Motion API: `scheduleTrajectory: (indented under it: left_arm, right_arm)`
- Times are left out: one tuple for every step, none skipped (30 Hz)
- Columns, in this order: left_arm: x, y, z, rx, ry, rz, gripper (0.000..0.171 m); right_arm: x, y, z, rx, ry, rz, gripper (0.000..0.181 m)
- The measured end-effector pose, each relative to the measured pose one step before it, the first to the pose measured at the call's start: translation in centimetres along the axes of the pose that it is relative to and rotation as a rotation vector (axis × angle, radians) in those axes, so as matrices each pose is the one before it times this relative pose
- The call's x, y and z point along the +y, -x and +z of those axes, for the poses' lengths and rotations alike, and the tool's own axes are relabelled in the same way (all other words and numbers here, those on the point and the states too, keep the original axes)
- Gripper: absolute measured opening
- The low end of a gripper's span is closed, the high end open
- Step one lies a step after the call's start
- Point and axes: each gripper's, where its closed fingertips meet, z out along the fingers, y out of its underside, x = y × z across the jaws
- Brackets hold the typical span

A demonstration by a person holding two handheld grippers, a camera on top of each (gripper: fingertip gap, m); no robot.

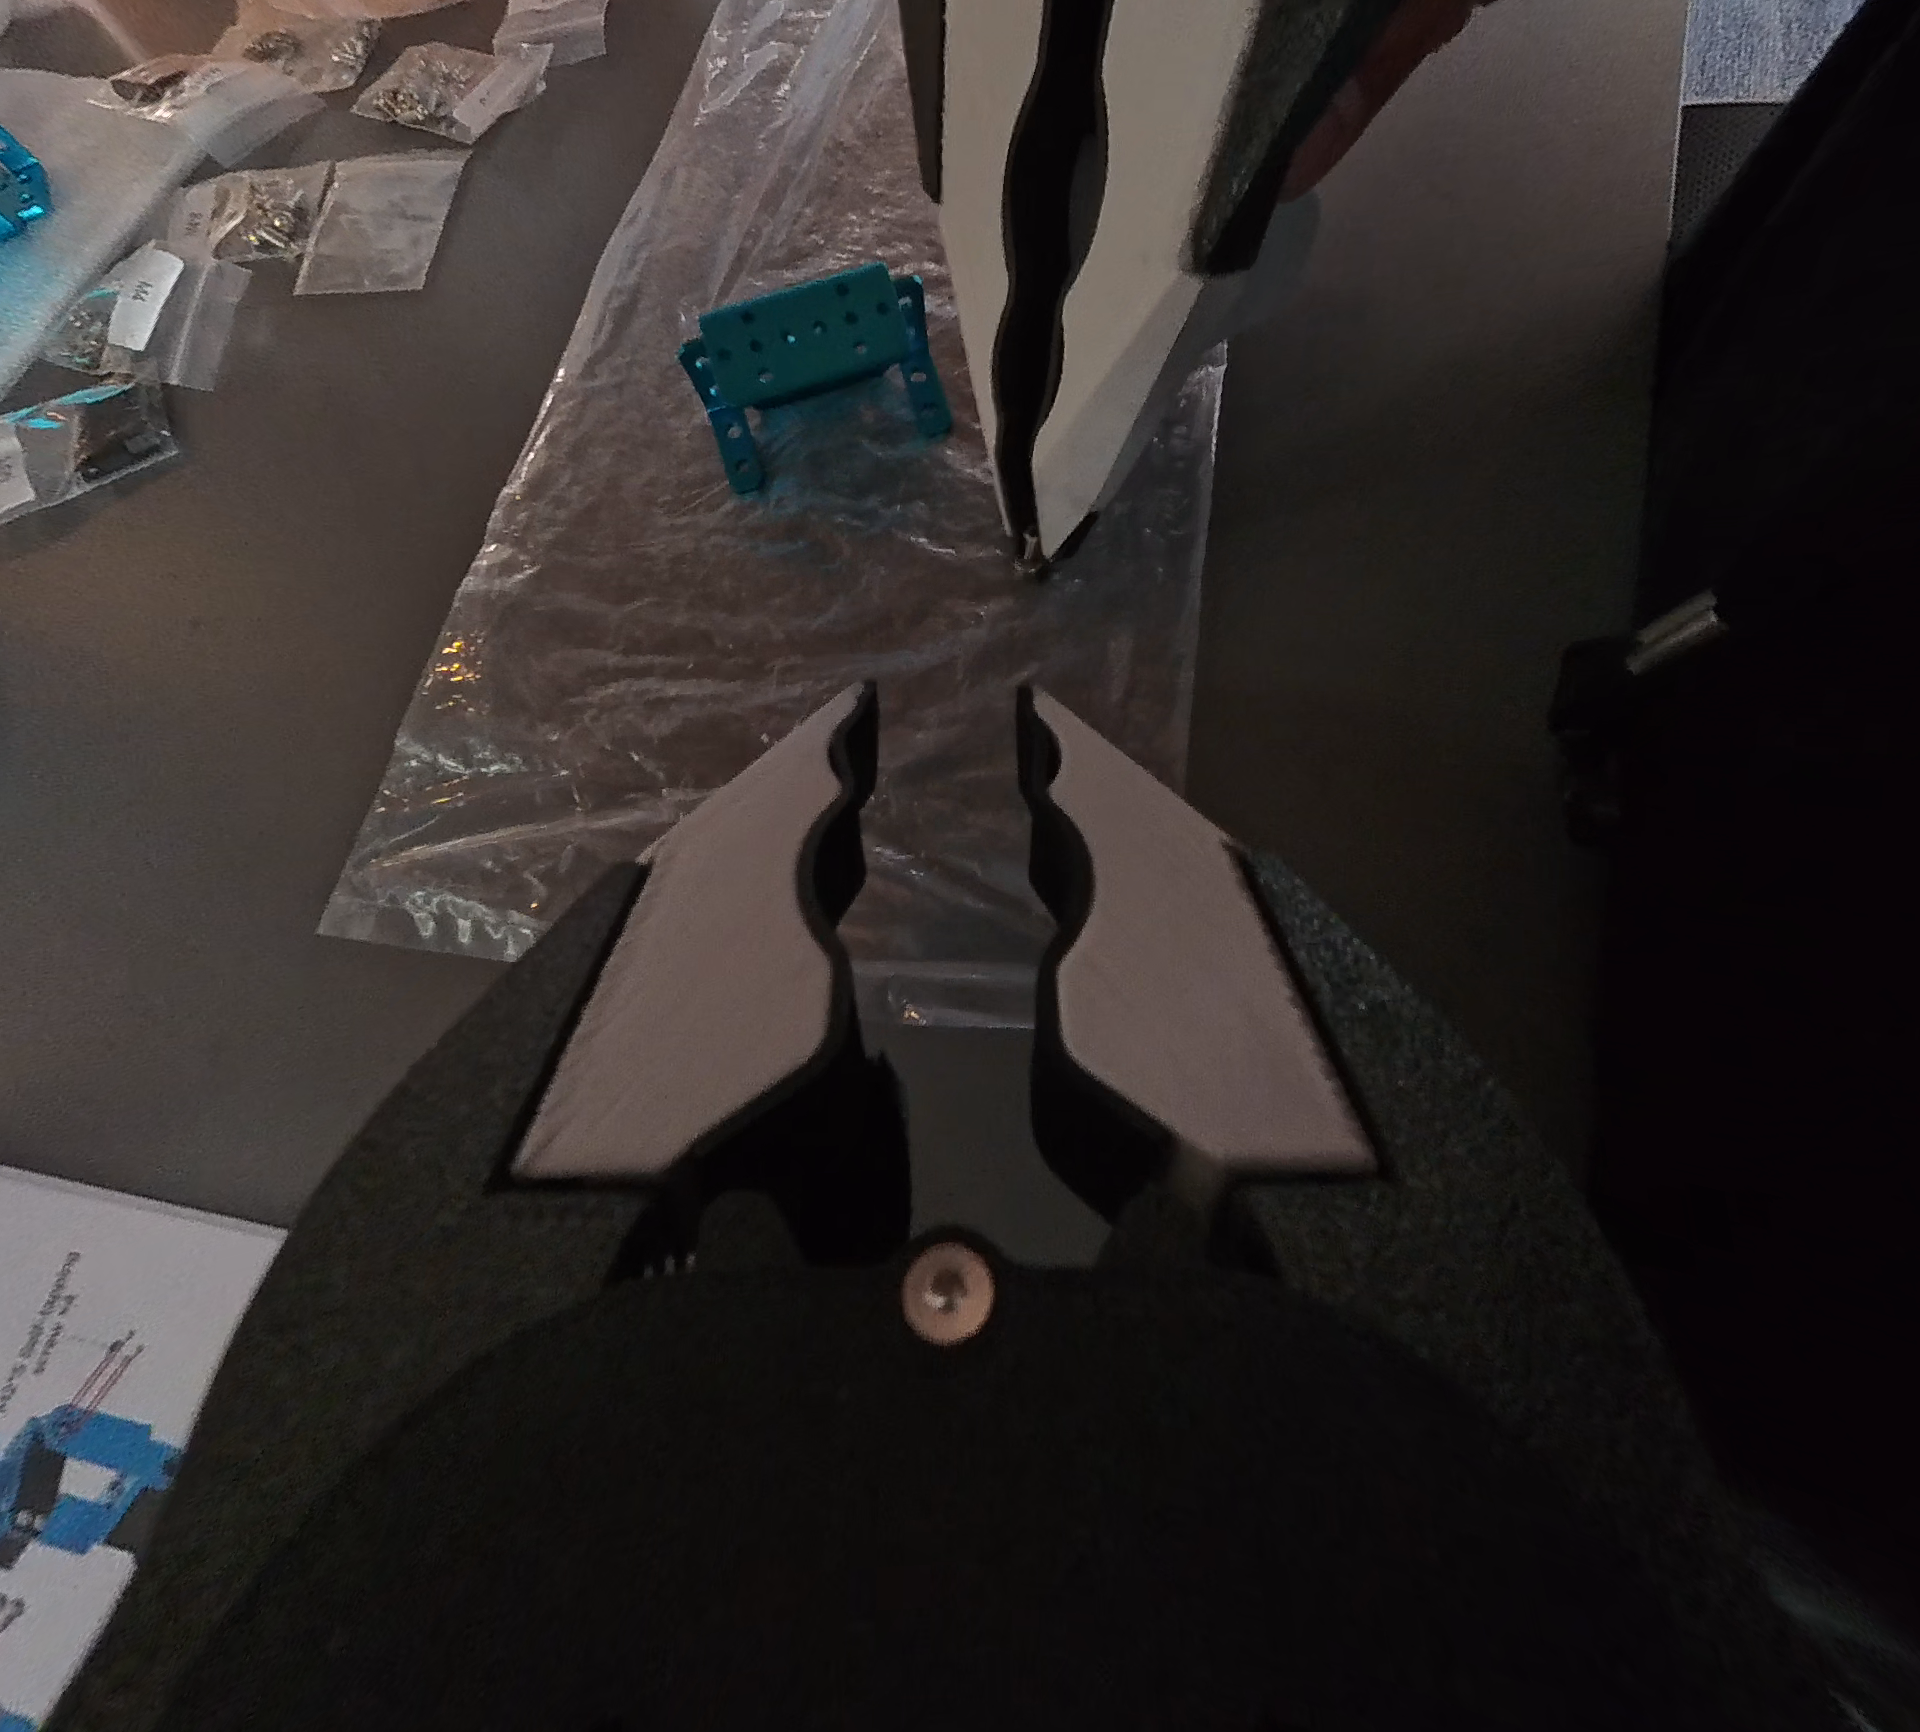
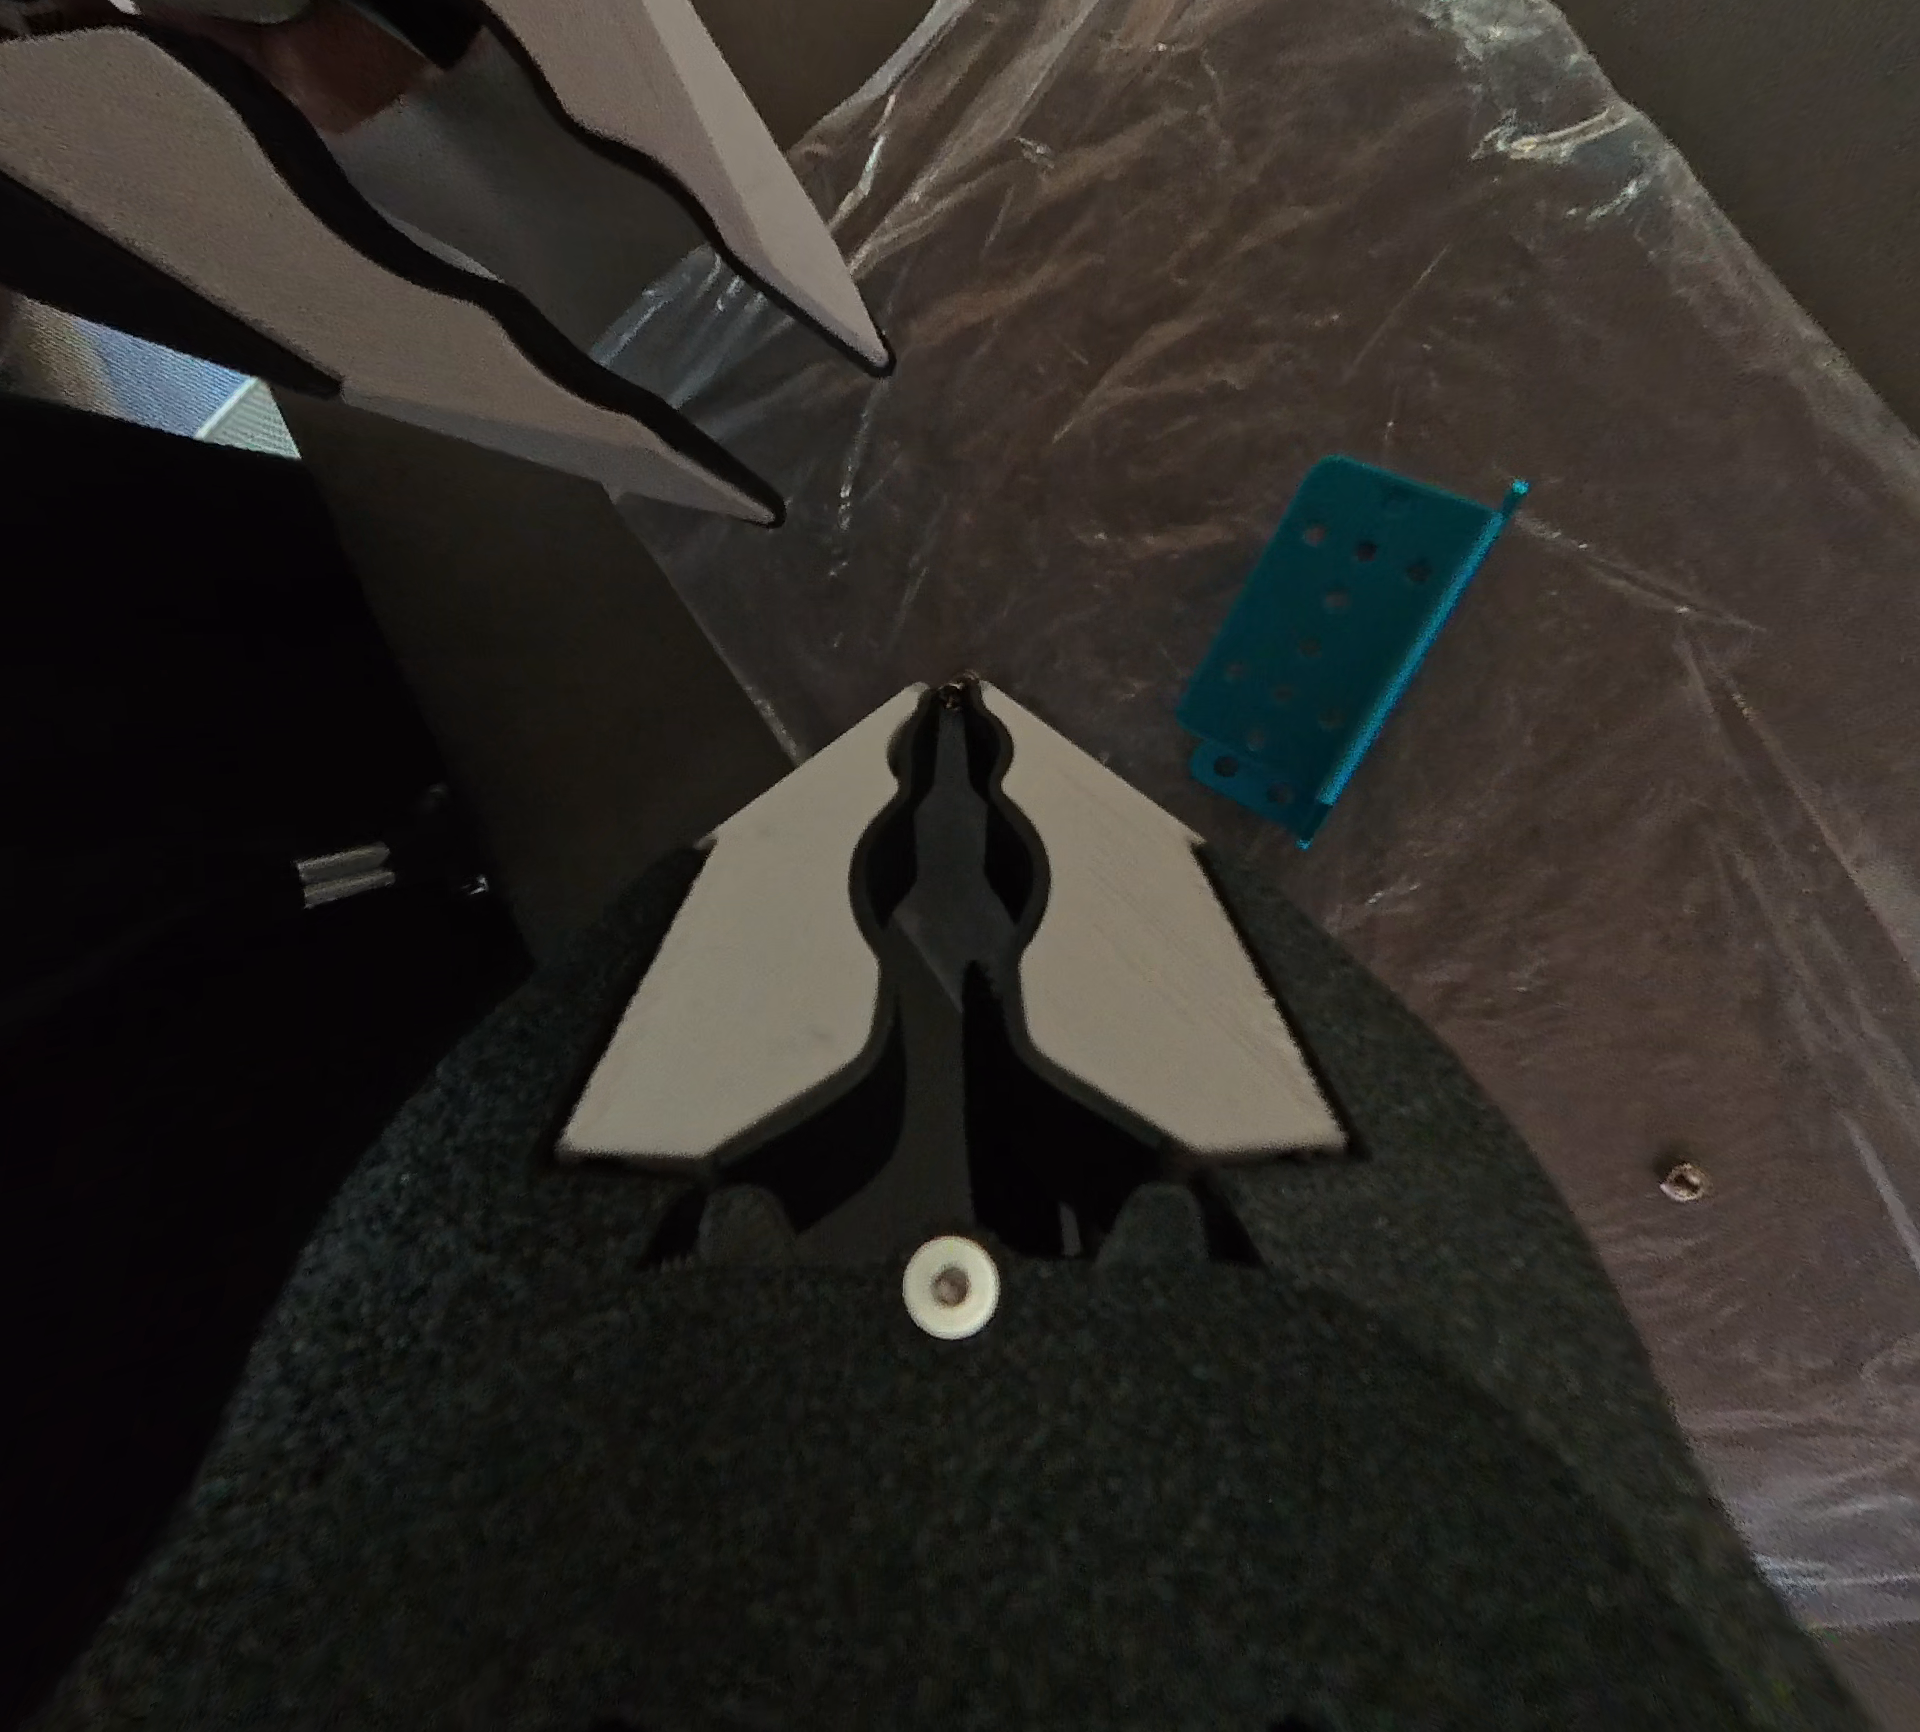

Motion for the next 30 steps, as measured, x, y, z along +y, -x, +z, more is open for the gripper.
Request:
scheduleTrajectory:
  left_arm:
    - [-0.037, -0.038, -0.018, 0.0005, -0.00234, 0.0029, 0.026]
    - [-0.033, -0.011, -0.024, -0.0007, -0.00267, 0.0016, 0.026]
    - [-0.031, 0.029, -0.04, -0.0018, -0.00267, -0.0006, 0.026]
    - [-0.024, 0.033, -0.048, -0.0018, -0.0027, -0.0013, 0.026]
    - [0.014, 0.017, -0.053, -0.0014, -0.00142, -0.001, 0.026]
    - [0.023, 0.016, -0.053, -0.0017, -0.00025, -0.0005, 0.026]
    - [0.049, 0.006, -0.041, -0.0015, 0.00092, 0.0, 0.026]
    - [0.036, 0.018, -0.024, -0.002, 0.00086, 0.0004, 0.026]
    - [0.02, -0.006, -0.031, -0.001, -0.00008, 0.0005, 0.026]
    - [0.012, -0.017, -0.022, 0.0005, -0.0003, 0.0004, 0.026]
    - [0.012, -0.011, -0.017, 0.0003, 0.00009, 0.0007, 0.026]
    - [0.011, -0.007, -0.011, -0.0006, 0.00053, 0.0008, 0.026]
    - [0.004, 0.004, 0.013, -0.0007, 0.0002, 0.0006, 0.026]
    - [0.006, -0.011, -0.009, -0.0001, 0.00017, 0.0012, 0.026]
    - [0.007, -0.013, -0.005, -0.0009, 0.00085, 0.0021, 0.026]
    - [0.036, 0.007, 0.0, -0.0021, 0.00179, 0.0026, 0.026]
    - [0.041, -0.012, 0.002, -0.002, 0.00273, 0.0028, 0.026]
    - [0.05, -0.001, 0.008, -0.0017, 0.00267, 0.0023, 0.026]
    - [0.017, 0.01, 0.005, -0.0021, 0.00134, 0.0015, 0.026]
    - [-0.01, 0.003, 0.014, -0.001, 0.00033, 0.0011, 0.026]
    - [-0.012, 0.001, 0.01, -0.0011, -0.00024, 0.0007, 0.026]
    - [-0.032, 0.029, 0.016, -0.0022, -0.0008, 0.0007, 0.026]
    - [-0.054, 0.042, 0.022, -0.0032, -0.00138, 0.0003, 0.026]
    - [-0.089, 0.068, 0.047, -0.0034, -0.00232, -0.001, 0.026]
    - [-0.073, 0.121, 0.073, -0.0055, -0.00056, -0.0051, 0.026]
    - [-0.051, 0.213, 0.117, -0.0076, 0.00228, -0.0134, 0.025]
    - [-0.055, 0.245, 0.123, -0.0055, 0.00213, -0.0245, 0.025]
    - [-0.191, 0.239, 0.095, 0.0016, -0.00553, -0.0416, 0.025]
    - [-0.377, 0.279, 0.034, 0.0102, -0.01685, -0.0647, 0.024]
    - [-0.485, 0.4, -0.013, 0.0147, -0.02308, -0.0866, 0.022]
  right_arm:
    - [-0.081, -0.056, 0.038, 0.0126, 0.0034, -0.0116, 0.003]
    - [-0.048, -0.008, 0.04, 0.0095, 0.0053, -0.0102, 0.003]
    - [-0.041, 0.058, 0.006, 0.0046, 0.005, -0.0088, 0.005]
    - [-0.087, 0.015, 0.002, 0.0057, 0.0006, -0.0058, 0.01]
    - [0.038, -0.025, 0.019, 0.006, 0.0069, -0.0051, 0.015]
    - [0.177, 0.03, 0.036, 0.0023, 0.014, -0.0101, 0.016]
    - [0.153, -0.02, 0.054, 0.0069, 0.0108, -0.0128, 0.016]
    - [0.024, -0.167, 0.044, 0.0149, 0.0032, -0.0094, 0.014]
    - [-0.071, -0.059, 0.014, 0.0095, -0.0023, -0.0067, 0.015]
    - [-0.101, 0.045, 0.017, 0.0042, -0.0029, -0.0101, 0.015]
    - [-0.147, 0.051, 0.026, 0.0044, -0.0043, -0.0083, 0.015]
    - [-0.146, -0.11, 0.014, 0.0137, -0.0023, -0.0058, 0.015]
    - [-0.082, -0.07, 0.044, 0.0119, 0.0016, -0.0096, 0.015]
    - [0.01, 0.027, 0.102, 0.0062, 0.006, -0.0113, 0.014]
    - [0.124, -0.127, 0.126, 0.0165, 0.012, -0.0096, 0.011]
    - [-0.052, -0.153, 0.002, 0.0205, -0.001, -0.0139, 0.008]
    - [0.004, -0.02, 0.031, 0.0128, 0.0009, -0.0186, 0.006]
    - [0.002, 0.002, 0.004, 0.0113, -0.0001, -0.0185, 0.007]
    - [-0.004, 0.013, 0.001, 0.0109, -0.001, -0.0157, 0.007]
    - [-0.038, 0.026, 0.012, 0.0065, -0.0035, -0.0075, 0.007]
    - [-0.042, 0.032, 0.011, 0.0028, -0.0059, -0.005, 0.006]
    - [-0.026, 0.007, 0.002, 0.0024, -0.0061, -0.0063, 0.006]
    - [-0.008, 0.001, -0.008, 0.001, -0.0061, -0.0028, 0.006]
    - [0.005, -0.003, -0.037, 0.0005, -0.0036, -0.0025, 0.006]
    - [0.01, -0.085, -0.051, 0.0051, -0.0015, -0.004, 0.006]
    - [-0.038, -0.104, -0.105, 0.0055, -0.0036, -0.0019, 0.007]
    - [-0.187, -0.01, -0.199, -0.0022, -0.0092, -0.0014, 0.006]
    - [-0.312, -0.097, -0.318, 0.0029, -0.0143, -0.0015, 0.006]
    - [-0.354, -0.195, -0.377, 0.0095, -0.0144, -0.006, 0.007]
    - [-0.472, -0.225, -0.434, 0.0102, -0.0191, -0.0087, 0.007]
